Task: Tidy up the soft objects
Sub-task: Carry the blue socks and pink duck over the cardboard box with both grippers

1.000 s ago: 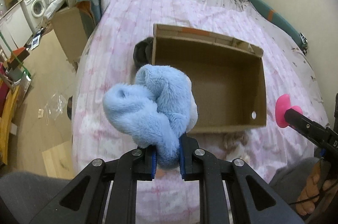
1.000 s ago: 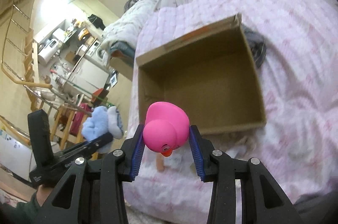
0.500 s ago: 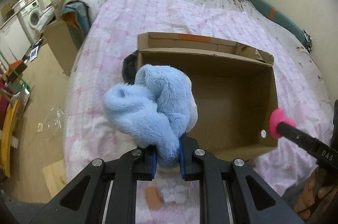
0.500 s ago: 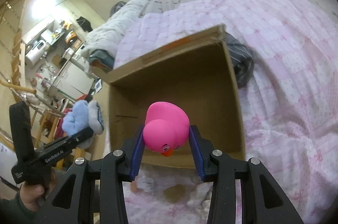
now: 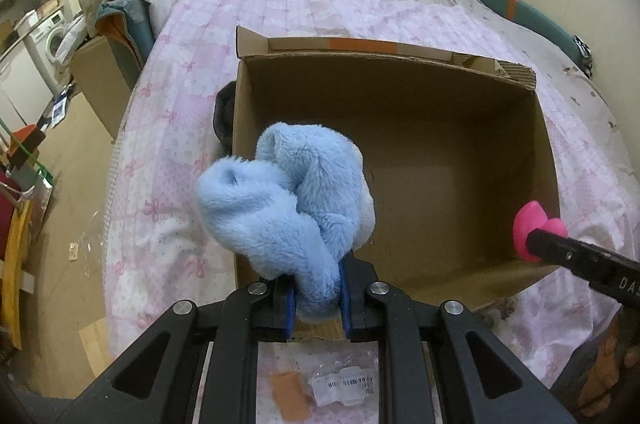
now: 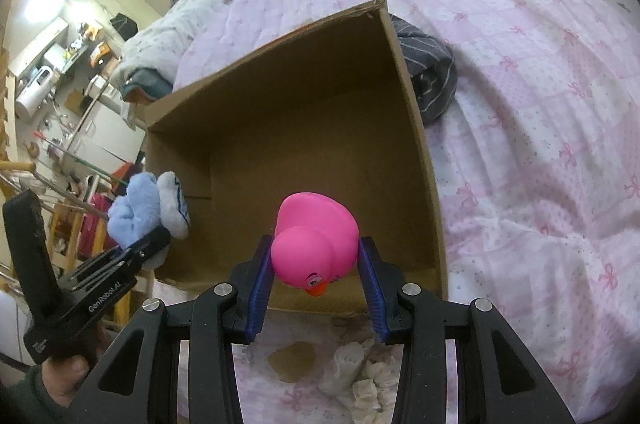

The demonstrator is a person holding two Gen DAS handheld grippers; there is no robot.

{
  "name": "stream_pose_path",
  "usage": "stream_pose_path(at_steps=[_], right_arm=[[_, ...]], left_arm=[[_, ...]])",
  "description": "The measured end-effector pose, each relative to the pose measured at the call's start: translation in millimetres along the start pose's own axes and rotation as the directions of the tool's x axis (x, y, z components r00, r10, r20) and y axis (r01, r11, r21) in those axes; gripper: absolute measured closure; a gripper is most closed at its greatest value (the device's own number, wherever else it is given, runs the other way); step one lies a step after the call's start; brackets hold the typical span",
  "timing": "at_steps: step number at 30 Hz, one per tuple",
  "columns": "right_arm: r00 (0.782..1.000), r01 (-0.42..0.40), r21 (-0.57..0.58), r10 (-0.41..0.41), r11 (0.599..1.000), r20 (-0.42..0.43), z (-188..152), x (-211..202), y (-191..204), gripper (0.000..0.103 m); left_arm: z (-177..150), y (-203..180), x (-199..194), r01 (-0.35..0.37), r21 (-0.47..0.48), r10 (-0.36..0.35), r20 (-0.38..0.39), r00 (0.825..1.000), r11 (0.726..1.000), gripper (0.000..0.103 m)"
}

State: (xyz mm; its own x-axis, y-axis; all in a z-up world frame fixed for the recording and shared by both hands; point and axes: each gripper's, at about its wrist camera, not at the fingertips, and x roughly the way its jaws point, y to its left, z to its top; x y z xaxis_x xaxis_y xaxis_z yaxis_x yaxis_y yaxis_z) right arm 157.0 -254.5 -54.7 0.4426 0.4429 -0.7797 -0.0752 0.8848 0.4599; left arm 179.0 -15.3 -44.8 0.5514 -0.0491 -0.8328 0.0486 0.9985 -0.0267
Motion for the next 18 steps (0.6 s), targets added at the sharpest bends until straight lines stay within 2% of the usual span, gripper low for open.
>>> stream_pose_path(at_steps=[10,18], right_arm=[[0.994,0.070,-0.020,-0.072,0.997,-0.081,-6,20,-3,0.059],[0.992,0.079,-0.026,-0.081,0.997,-0.092,-7,22,-1,0.059]], left_arm=[[-1,-4,3,0.002,0.016,-0.002,-0.005,1.000,1.000,0.086],[0,-5,3,0.007,0.018,-0.007,-0.010,1.000,1.000,0.086]])
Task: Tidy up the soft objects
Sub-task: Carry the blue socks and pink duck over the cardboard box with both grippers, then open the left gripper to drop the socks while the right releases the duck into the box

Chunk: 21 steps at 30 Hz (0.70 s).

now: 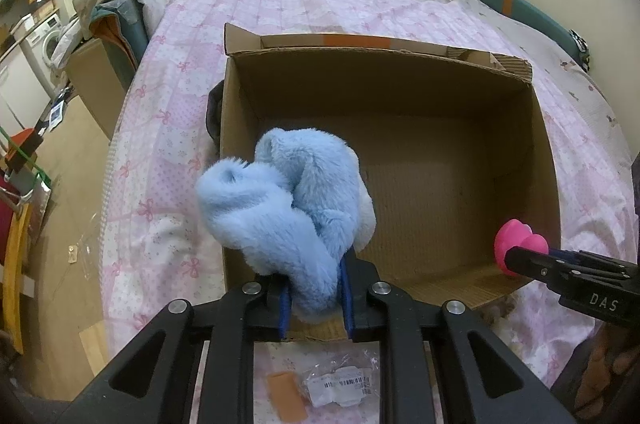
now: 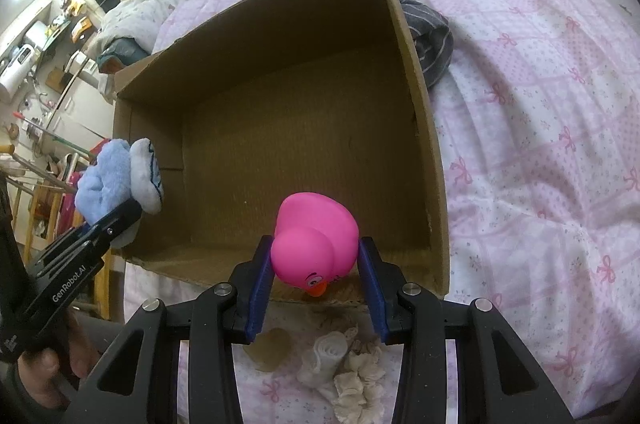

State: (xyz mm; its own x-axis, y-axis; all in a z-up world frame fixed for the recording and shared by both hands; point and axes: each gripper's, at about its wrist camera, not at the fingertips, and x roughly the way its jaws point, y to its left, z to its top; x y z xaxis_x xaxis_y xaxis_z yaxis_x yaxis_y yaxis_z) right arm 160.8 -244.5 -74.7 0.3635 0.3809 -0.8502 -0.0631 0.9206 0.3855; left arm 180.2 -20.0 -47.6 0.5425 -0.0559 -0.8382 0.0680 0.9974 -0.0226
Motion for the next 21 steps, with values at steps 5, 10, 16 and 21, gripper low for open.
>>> stream_pose_path(at_steps=[5,10,16,21], right_arm=[[1.000,0.004,0.003,-0.004,1.000,-0.003,1.1,1.7,1.4,0.059],[1.000,0.005,0.002,-0.005,1.000,-0.008,0.9,4.2,1.0,0.059],[1.000,0.006,0.001,-0.006,1.000,-0.010,0.6,4.8,0.8,0.059],[1.000,0.003,0.000,-0.003,1.000,-0.009,0.2,5.8,1.7,0.059]], left_arm=[[-0.9,-0.1,-0.9,0.002,-0.003,-0.002,0.002,1.000,1.000,0.086],[-1.5,0.2,-1.3,0.005,-0.009,-0.005,-0.007,1.000,1.000,0.083],[-1.4,-3.5,-3.2,-0.003,0.007,0.003,-0.002,1.000,1.000,0.065],[-0.6,-7.6,-7.2,-0.012,0.027,0.011,0.022,1.000,1.000,0.042]])
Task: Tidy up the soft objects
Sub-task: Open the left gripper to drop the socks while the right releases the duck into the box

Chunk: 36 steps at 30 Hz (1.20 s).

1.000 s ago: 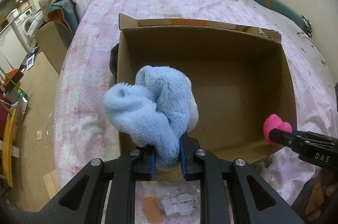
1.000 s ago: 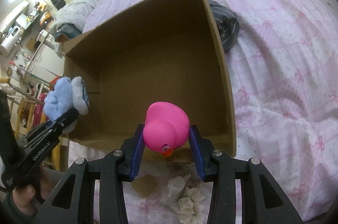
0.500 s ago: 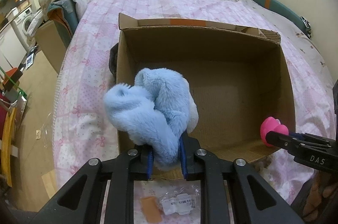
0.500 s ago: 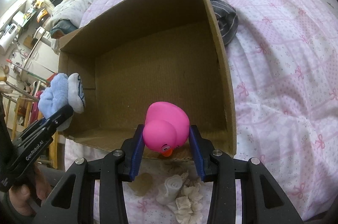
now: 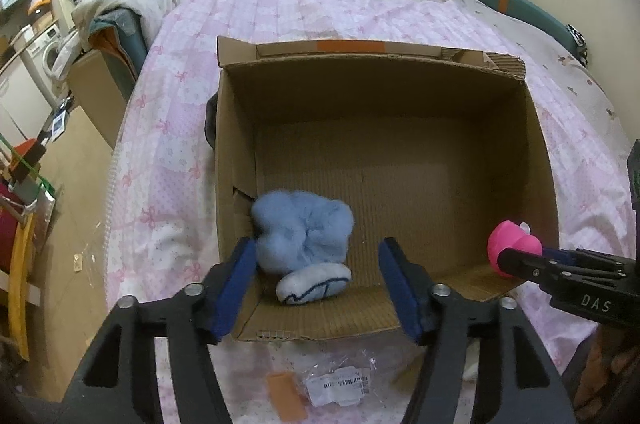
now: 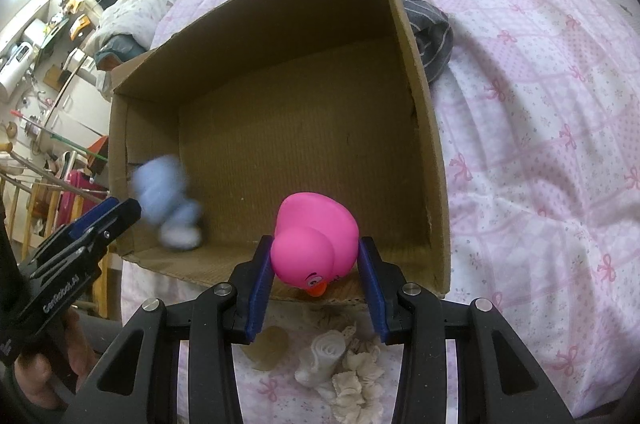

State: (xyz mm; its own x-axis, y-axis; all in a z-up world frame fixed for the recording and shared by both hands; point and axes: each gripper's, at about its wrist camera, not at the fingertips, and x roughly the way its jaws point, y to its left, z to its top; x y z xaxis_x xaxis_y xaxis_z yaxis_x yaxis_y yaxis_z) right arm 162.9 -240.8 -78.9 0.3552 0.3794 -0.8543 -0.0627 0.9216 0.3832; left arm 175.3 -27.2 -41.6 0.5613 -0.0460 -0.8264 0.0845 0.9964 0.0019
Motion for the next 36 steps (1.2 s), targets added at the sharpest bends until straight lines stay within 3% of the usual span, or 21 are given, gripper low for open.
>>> stream_pose_path(at_steps=[21,23,25,28,36], right_arm=[[1.000,-0.012,0.004,0.012,1.000,0.009,0,0,0,0.059],[1.000,-0.021,0.012,0.021,1.000,0.009,-1,-1,-2,0.053],[0.999,-0.031,0.020,0.031,0.999,0.022,0,-3,-3,0.036],[0.999,-0.031,0.031,0.030,0.999,0.041,2,-7,-4,0.027],[0.998,-0.032,0.029,0.030,0.999,0.060,3,-9,-1,0.025]], left_arm=[[1,2,-1,-0.025,-0.004,0.025,0.003,1.000,1.000,0.041],[1,2,-2,-0.023,-0.005,0.023,0.005,1.000,1.000,0.041],[1,2,-2,-0.021,-0.009,0.021,0.008,1.000,1.000,0.041],[1,3,-2,-0.024,-0.011,0.024,0.012,1.000,1.000,0.041],[2,4,-8,-0.028,-0.011,0.029,0.041,0.999,1.000,0.041]])
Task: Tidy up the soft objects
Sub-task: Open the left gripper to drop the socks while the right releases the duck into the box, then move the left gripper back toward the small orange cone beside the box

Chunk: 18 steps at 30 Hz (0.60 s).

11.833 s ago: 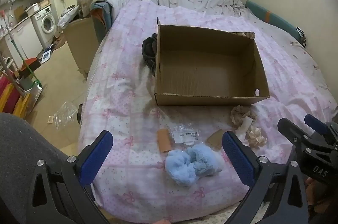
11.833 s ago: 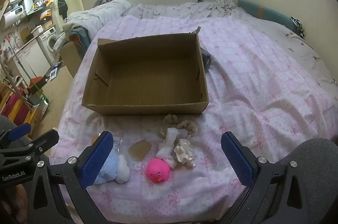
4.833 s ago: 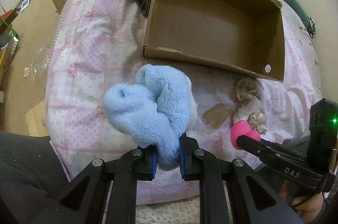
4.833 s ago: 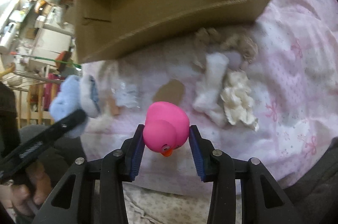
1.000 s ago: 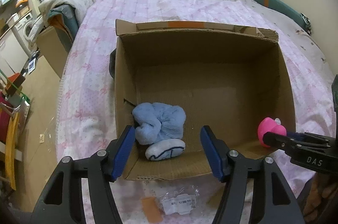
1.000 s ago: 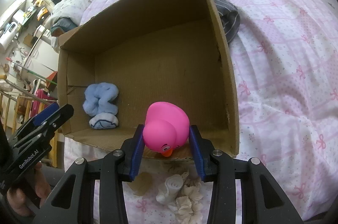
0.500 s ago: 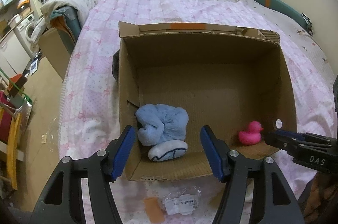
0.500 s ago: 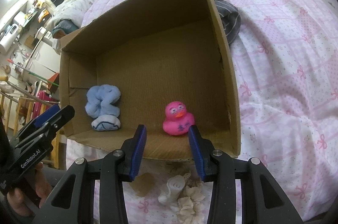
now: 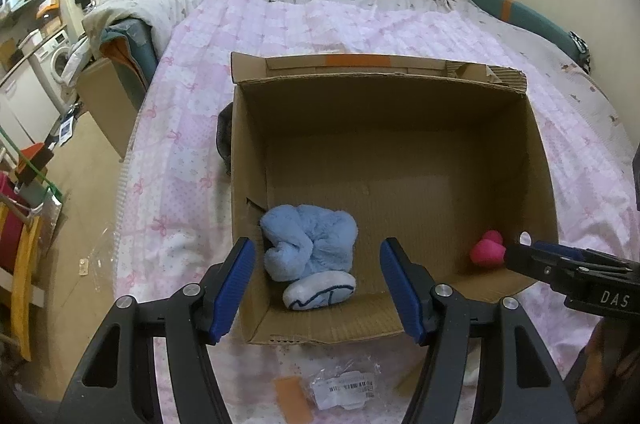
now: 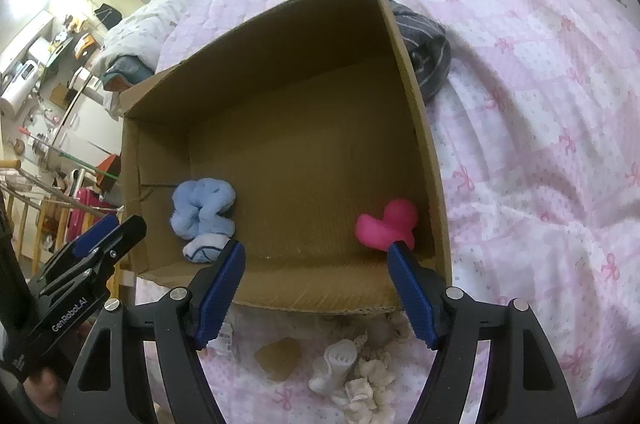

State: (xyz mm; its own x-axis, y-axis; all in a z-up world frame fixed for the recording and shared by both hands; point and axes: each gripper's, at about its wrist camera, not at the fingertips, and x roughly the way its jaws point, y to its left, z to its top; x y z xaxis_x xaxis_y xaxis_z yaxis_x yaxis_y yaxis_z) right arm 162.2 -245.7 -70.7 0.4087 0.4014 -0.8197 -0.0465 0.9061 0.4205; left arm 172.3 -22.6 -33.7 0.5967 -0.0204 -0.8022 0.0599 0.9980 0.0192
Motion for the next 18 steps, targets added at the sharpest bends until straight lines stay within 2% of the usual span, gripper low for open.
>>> stream_pose_path(at_steps=[7,14,18], right_arm=[[1.000,0.012,-0.019,-0.012,1.000,0.007,-1,0,4,0.025],[0.999,0.031,-0.022,-0.031,0.999,0.023,-5,-7,5,0.025],[0.999,0.037,-0.022,-0.036,0.999,0.030,-8,-13,4,0.025]], left_arm=[[1,11,-17,-0.024,-0.046,0.027,0.062,0.998,0.999,0.041],[-3,19,-27,-0.033,-0.062,0.037,0.055,0.998,0.998,0.041],[-8,26,-37,-0.006,-0.076,0.011,0.073,0.997,0.997,0.041]])
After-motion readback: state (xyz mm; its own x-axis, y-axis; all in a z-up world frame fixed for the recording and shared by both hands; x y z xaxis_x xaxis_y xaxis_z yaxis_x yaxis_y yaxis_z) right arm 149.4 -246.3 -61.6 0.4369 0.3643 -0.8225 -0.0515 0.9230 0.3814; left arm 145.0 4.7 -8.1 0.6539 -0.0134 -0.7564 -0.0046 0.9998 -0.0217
